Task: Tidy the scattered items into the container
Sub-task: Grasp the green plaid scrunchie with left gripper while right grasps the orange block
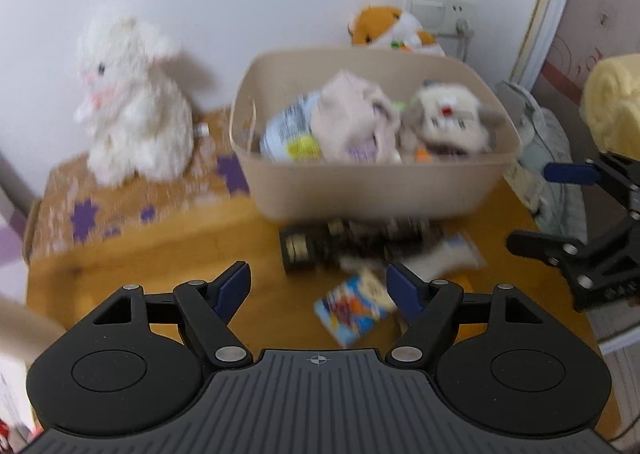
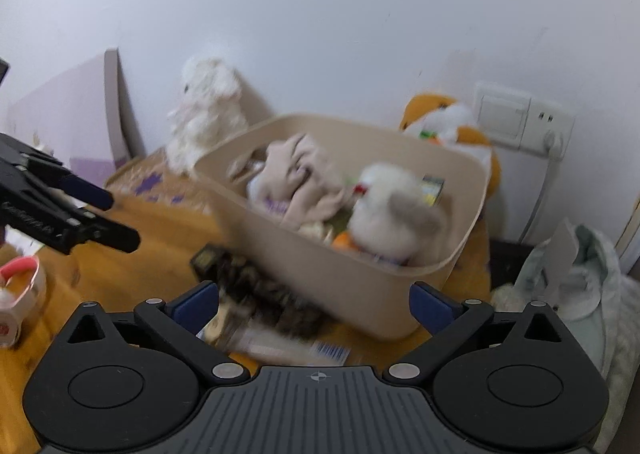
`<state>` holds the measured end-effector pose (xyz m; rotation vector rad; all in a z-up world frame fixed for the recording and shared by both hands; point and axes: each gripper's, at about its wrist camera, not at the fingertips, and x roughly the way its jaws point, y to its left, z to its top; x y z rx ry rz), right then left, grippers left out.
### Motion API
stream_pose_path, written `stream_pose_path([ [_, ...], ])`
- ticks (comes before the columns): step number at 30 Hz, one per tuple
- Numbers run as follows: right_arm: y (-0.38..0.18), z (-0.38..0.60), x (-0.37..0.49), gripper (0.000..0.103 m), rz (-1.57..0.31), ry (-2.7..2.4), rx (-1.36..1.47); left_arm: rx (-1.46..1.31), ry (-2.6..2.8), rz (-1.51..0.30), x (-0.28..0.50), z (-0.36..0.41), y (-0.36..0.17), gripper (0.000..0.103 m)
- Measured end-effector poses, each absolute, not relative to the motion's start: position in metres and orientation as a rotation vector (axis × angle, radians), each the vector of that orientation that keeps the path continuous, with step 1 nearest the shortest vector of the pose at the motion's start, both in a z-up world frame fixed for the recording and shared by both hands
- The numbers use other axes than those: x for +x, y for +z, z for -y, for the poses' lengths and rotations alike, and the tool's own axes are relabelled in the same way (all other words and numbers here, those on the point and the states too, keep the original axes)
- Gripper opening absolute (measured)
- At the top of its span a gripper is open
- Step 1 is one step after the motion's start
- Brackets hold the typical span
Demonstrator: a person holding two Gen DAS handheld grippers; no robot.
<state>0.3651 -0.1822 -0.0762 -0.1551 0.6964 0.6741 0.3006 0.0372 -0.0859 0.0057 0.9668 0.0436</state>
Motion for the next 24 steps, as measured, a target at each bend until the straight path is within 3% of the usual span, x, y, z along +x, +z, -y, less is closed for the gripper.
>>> stream_pose_path([
  [11,-0.109,0.154,0.348,0.103,-0.886,0.681,-0.174,-0.046,-0.003,-1.132,0.233,-0.010,-0.141,0.076],
  [24,-0.138,0.130,0.347,0.103,-0.991,0.629,-0.224,-0.165,0.059,-1.223,0.229,-0.010,-0.181,0.076],
])
